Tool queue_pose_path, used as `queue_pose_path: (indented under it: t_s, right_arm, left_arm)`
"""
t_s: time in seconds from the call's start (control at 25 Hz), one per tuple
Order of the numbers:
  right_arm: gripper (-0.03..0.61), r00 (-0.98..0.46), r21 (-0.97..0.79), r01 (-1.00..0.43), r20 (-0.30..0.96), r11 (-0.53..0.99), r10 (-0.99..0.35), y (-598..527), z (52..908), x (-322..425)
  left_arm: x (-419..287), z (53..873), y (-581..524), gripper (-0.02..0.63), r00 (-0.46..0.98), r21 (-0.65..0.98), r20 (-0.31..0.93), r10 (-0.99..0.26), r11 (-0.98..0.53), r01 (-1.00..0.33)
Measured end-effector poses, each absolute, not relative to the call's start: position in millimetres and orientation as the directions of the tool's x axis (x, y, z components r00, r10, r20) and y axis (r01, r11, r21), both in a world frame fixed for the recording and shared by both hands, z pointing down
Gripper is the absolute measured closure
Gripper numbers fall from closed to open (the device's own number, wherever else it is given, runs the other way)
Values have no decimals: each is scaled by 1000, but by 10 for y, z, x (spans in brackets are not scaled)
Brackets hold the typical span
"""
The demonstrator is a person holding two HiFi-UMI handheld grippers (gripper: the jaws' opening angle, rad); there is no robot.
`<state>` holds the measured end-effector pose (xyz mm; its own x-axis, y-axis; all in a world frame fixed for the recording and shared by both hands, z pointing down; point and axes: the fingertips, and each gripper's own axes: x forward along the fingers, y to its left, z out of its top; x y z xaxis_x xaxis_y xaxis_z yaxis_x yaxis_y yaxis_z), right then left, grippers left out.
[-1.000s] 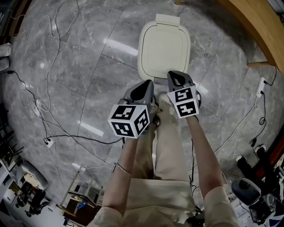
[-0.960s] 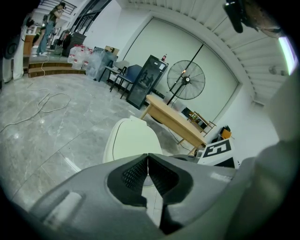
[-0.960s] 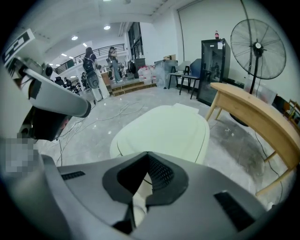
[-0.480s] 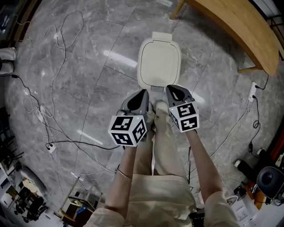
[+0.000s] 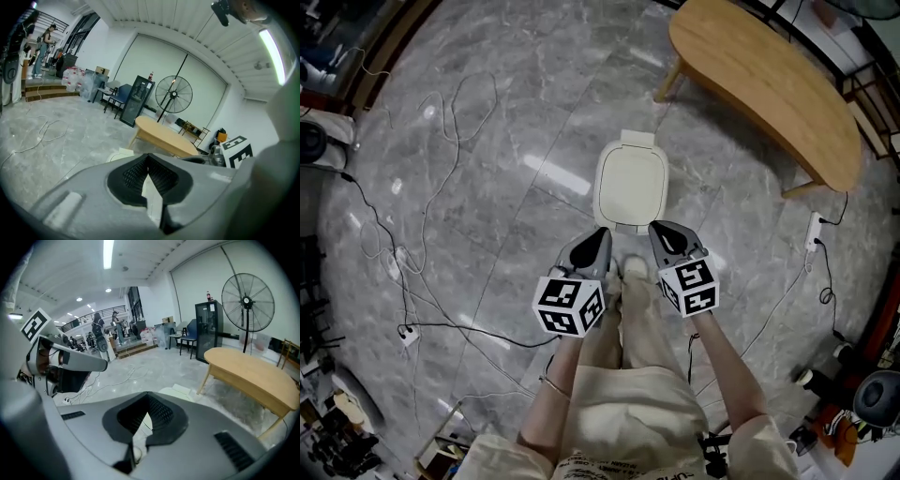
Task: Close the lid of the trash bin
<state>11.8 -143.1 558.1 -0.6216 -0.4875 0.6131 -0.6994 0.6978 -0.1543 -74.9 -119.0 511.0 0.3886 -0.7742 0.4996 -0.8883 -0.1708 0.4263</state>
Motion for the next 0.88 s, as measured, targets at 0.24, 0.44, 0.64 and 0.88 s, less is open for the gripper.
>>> queue_pose_path:
  t_s: [0.24, 0.44, 0.64, 0.88]
  right_arm:
    - [574, -669, -182, -674, 561, 716, -487, -1449, 5136, 61]
    - [574, -694, -213, -676, 504, 705, -514, -1452, 4743, 64]
    - [574, -725, -235, -663, 438, 711, -532, -1516, 4357, 39]
    - [574, -747, -194, -645, 361, 739, -557, -1500, 3864, 148]
  left_arm:
    - [-695, 4613, -1213, 591, 414, 397, 441, -796, -240, -886]
    - [-687, 4208, -1237, 591, 417, 372, 392, -820, -273, -887]
    - [-735, 3835, -1270, 591, 412, 346, 334, -848, -296, -890]
    - [-652, 3452, -1178, 591, 436, 287, 272, -858, -360, -888]
